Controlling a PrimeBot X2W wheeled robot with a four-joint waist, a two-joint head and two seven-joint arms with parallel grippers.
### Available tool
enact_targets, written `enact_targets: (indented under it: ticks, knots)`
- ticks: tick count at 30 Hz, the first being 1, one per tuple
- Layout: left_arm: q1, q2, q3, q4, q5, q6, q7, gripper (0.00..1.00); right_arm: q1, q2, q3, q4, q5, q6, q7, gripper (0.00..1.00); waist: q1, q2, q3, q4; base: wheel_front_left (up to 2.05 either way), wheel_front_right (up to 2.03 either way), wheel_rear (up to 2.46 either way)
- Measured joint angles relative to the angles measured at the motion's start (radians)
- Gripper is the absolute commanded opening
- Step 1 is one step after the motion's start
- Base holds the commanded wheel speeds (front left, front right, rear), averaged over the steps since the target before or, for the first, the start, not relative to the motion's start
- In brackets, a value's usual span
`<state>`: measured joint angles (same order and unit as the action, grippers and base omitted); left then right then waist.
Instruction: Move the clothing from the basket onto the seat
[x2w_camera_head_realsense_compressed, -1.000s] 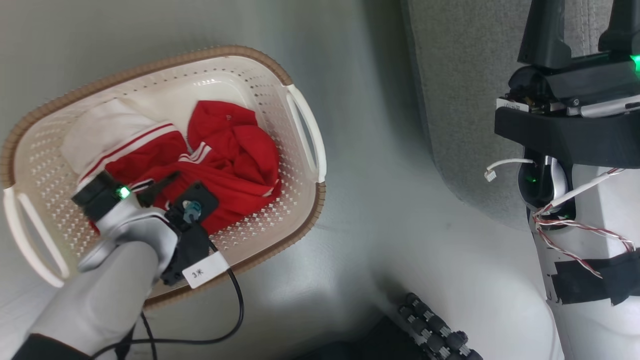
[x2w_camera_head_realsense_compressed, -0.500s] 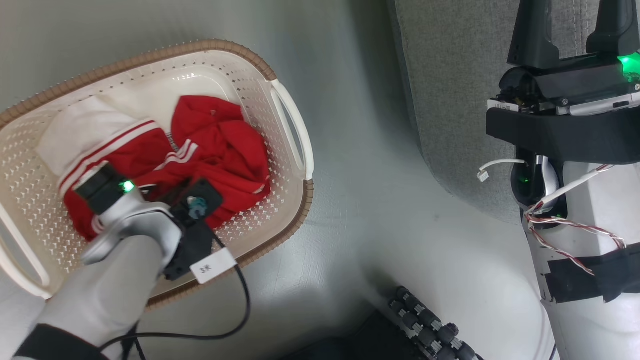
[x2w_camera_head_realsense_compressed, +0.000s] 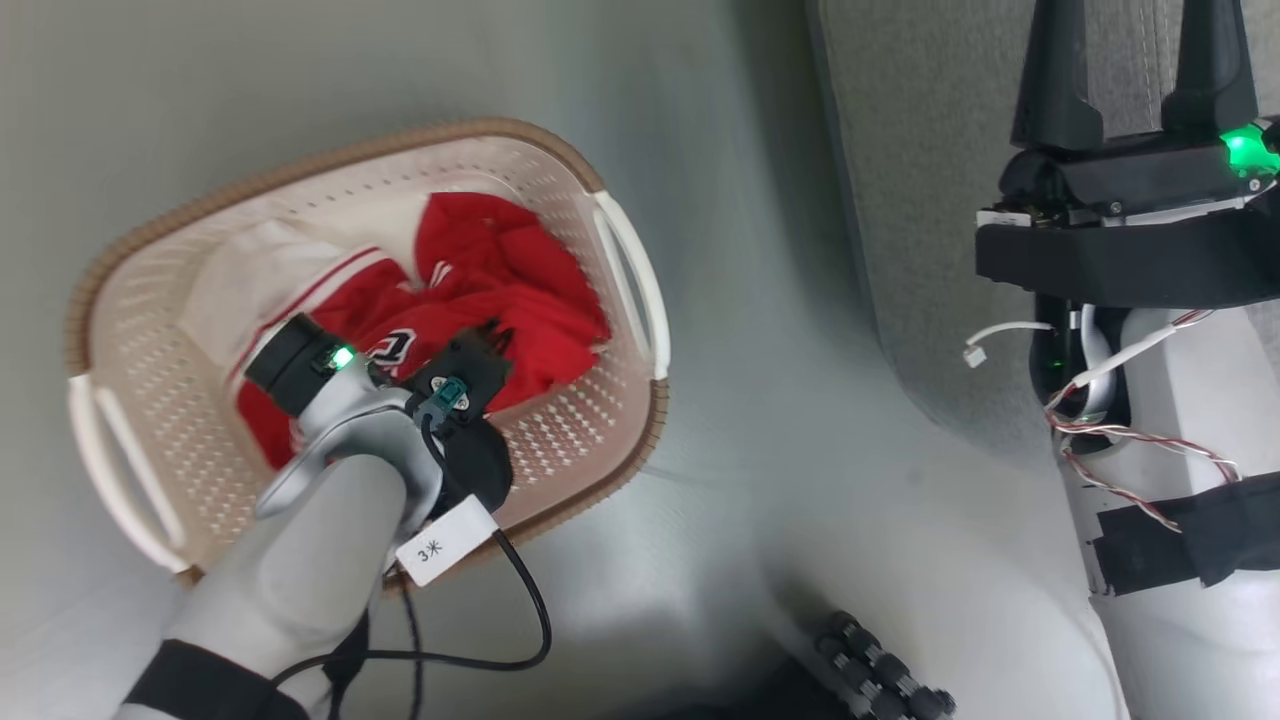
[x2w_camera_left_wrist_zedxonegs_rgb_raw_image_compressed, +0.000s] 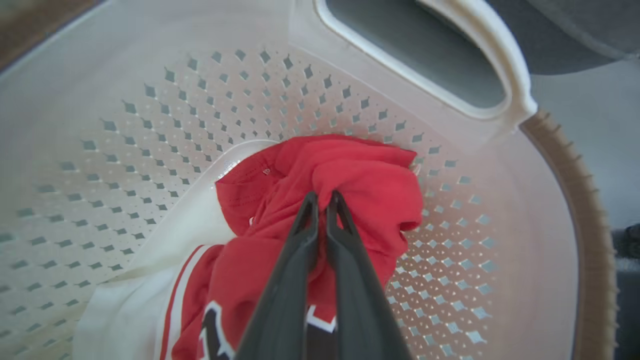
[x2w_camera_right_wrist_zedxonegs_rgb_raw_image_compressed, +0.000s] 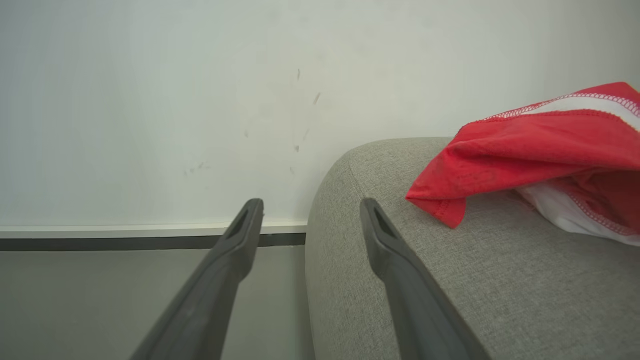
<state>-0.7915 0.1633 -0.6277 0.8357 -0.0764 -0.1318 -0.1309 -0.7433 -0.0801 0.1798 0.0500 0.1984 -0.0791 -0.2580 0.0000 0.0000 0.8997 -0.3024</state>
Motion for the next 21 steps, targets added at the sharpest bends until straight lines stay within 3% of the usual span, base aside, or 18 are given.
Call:
enact_targets:
  ticks: [6,21]
  knots:
    - [0.025,-0.032,0.041,0.003,-0.057,0.001,-0.078,0.0,0.035,-0.014,-0.008,0.049,-0.007,0.006,0.0,1.0,0.0,0.0,-0.067,0.044,0.0,0.0,0.0]
    - [0.087,-0.07,0.133,-0.016,-0.179,0.001,-0.113,0.0,0.124,-0.025,-0.008,0.138,-0.009,0.026,0.0,1.0,-0.0001,-0.0001,-0.263,0.142,0.0,0.0,0.0]
